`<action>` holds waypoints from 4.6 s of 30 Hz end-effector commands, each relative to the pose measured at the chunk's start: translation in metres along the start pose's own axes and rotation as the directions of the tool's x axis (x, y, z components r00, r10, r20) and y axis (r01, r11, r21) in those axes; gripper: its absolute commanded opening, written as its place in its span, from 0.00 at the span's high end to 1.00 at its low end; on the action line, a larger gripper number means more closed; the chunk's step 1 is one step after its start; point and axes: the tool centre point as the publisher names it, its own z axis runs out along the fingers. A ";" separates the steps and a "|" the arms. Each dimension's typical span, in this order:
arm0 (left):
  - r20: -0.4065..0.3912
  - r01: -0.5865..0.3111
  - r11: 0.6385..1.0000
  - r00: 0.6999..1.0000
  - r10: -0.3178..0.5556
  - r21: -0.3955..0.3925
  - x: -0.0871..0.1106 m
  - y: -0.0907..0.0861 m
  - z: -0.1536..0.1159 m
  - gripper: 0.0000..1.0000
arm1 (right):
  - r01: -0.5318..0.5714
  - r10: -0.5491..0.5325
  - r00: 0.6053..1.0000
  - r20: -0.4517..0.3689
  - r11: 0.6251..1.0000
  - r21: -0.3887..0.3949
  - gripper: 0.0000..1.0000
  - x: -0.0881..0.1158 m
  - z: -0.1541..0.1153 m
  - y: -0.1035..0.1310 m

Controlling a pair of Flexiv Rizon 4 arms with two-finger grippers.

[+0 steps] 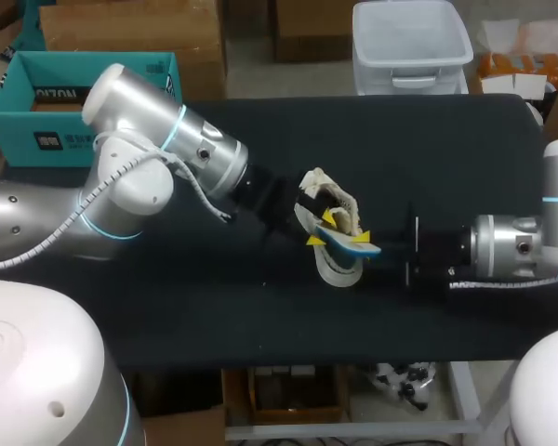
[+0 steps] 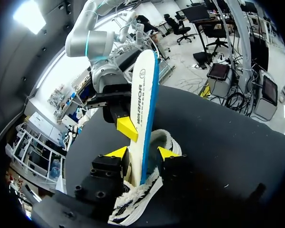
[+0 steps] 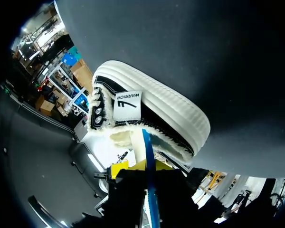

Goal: Open the shoe tongue, take the insole out of the shoe, put the insole back into the shoe, and pack the shoe into the shoebox

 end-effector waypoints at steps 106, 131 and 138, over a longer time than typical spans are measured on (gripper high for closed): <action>0.021 -0.003 0.998 1.000 0.005 -0.067 0.006 -0.001 0.019 1.00 | 0.035 -0.037 0.999 -0.034 0.998 -0.061 1.00 -0.002 0.001 0.005; 0.009 0.034 0.988 0.999 -0.033 -0.148 -0.003 0.027 0.027 1.00 | -0.002 0.003 1.000 0.005 0.999 -0.033 1.00 0.008 0.019 0.041; 0.009 0.035 0.990 0.999 -0.034 -0.138 -0.001 0.025 0.026 1.00 | 0.011 -0.012 1.000 -0.009 0.996 -0.094 0.51 0.001 0.005 0.012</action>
